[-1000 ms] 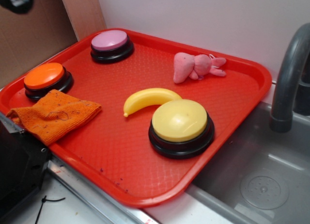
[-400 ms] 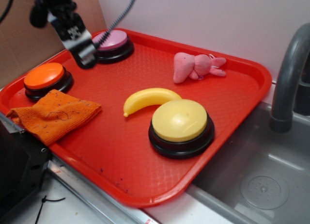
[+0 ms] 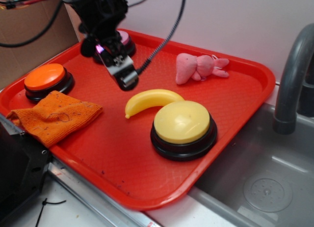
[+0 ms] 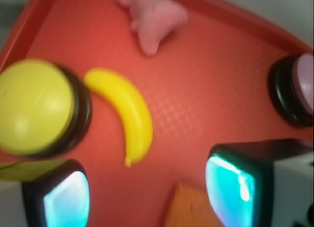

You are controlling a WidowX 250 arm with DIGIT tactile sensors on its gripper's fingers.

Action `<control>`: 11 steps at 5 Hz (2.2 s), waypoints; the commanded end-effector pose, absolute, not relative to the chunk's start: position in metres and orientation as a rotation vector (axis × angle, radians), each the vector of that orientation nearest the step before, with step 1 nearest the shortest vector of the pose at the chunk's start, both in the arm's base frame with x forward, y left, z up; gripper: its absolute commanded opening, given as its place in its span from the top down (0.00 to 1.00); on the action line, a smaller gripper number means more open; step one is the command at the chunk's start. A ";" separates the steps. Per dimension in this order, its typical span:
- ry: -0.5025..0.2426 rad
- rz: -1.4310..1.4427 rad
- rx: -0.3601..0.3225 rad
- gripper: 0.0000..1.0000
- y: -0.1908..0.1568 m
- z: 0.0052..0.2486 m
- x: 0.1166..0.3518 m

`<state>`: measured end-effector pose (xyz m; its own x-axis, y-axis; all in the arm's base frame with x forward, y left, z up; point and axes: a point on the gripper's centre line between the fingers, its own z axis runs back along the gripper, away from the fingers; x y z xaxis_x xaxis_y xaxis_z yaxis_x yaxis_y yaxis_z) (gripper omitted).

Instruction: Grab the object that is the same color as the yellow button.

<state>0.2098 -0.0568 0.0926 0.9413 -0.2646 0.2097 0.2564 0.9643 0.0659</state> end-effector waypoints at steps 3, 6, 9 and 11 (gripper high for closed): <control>-0.138 -0.278 0.060 0.00 -0.042 0.041 0.254; -0.122 -0.356 0.031 0.09 -0.053 0.027 0.255; -0.053 -0.223 -0.009 1.00 -0.037 0.067 0.244; 0.103 0.124 -0.118 1.00 -0.003 0.137 0.216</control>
<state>0.2061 -0.0034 0.1213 0.9790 0.1061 -0.1739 -0.1253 0.9868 -0.1029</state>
